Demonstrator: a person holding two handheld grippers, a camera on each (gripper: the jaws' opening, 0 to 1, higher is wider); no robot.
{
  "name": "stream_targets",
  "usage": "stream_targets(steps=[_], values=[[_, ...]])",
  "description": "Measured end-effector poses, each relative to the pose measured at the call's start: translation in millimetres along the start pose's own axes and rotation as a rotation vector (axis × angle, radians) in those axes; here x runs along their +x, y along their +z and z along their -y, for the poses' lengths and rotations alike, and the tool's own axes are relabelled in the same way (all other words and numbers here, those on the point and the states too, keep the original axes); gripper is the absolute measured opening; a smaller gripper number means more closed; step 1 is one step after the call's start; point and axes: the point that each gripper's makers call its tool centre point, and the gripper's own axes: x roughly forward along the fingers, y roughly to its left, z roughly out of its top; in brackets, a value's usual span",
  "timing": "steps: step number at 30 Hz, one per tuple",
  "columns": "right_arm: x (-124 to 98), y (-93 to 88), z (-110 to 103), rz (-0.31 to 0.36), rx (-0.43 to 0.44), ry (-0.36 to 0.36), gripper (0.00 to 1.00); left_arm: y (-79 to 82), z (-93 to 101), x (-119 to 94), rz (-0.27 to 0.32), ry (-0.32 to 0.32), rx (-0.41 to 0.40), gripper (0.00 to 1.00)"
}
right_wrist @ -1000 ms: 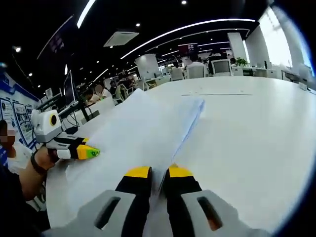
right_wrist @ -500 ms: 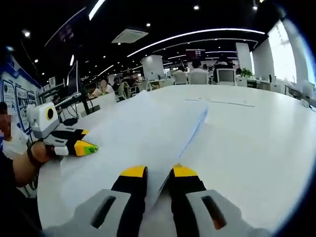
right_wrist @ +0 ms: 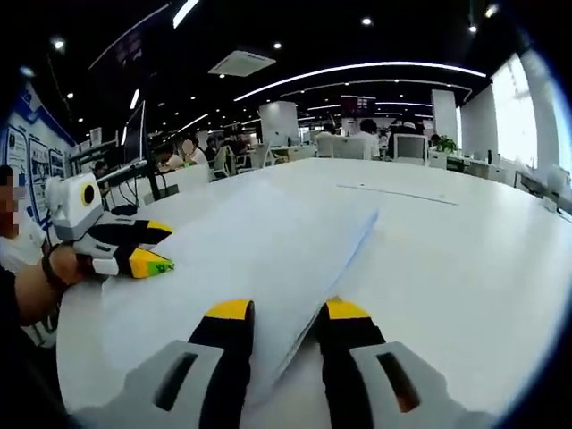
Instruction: Organize the stack of printing papers by aligning and flattening the scattered papers on the table
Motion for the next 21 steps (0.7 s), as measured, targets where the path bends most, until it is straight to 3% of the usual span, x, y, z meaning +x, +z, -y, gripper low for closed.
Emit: stream_targets(steps=[5,15,19,21], values=[[0,1.0,4,0.004,0.006,-0.025,0.4,2.9,-0.5,0,0.014,-0.001,-0.012,0.49],[-2,13.7,6,0.08,0.044,-0.029,0.54,10.1,-5.9,-1,0.054,0.015,-0.017,0.58],[-1,14.1,5,0.082,0.013,-0.04,0.7,9.2,-9.9,-1,0.052,0.033,0.0,0.6],[-1,15.9,6,0.091,0.008,-0.045,0.71,9.4,-11.7,-1,0.053,0.041,0.01,0.62]])
